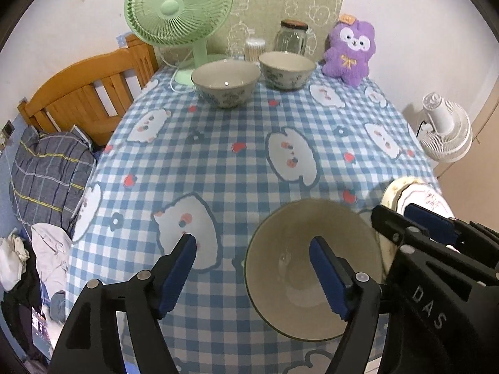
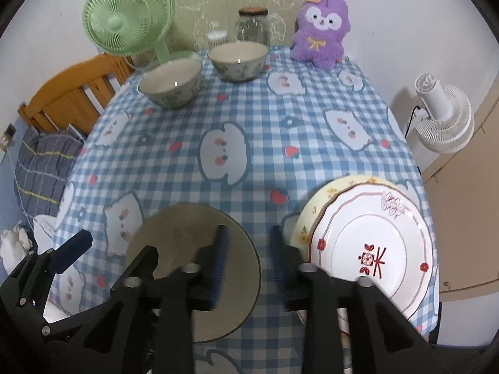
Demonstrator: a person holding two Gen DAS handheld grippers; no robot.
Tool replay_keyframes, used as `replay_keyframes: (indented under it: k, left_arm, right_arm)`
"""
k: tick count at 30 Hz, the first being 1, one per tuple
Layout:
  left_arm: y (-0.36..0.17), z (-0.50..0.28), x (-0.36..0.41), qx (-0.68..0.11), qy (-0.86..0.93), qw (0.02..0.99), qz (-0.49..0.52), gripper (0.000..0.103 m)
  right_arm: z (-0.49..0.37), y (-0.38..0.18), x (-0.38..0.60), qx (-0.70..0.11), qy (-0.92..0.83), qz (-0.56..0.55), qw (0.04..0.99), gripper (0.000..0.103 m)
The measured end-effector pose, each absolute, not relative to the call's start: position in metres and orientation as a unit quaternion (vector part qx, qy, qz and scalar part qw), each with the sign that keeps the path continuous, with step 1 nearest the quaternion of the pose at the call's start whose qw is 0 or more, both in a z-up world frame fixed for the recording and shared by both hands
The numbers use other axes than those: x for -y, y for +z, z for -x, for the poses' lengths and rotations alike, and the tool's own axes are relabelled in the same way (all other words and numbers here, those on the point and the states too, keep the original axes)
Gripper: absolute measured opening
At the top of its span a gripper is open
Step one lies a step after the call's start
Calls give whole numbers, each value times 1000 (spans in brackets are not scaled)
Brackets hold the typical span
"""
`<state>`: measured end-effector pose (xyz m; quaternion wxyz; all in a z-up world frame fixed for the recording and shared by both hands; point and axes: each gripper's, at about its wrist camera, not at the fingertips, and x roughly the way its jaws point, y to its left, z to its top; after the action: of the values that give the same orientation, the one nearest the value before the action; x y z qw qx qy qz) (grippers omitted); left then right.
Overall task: Organize plates and bowls
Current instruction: 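Open both grippers and release the bowl on the tablecloth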
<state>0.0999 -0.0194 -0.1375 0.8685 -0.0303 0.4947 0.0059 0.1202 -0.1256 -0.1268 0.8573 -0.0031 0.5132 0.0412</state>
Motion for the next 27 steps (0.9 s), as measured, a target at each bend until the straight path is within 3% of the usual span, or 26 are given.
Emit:
replay_keyframes:
  k: [6,17,27]
  left_arm:
    - [-112,-102,10,-478,2,878,25,79]
    - [-66,-118,-22,-442,-3,897,24,87]
    - [-37,-143,-46,-412,-16,911,-1,90]
  right_arm:
    - [-119,-99,119,-493,36,-6,870,52]
    - [-129,-47,96,-441,30,-17,897,83]
    - [-147,-16,62,-416,12,-22,909,86]
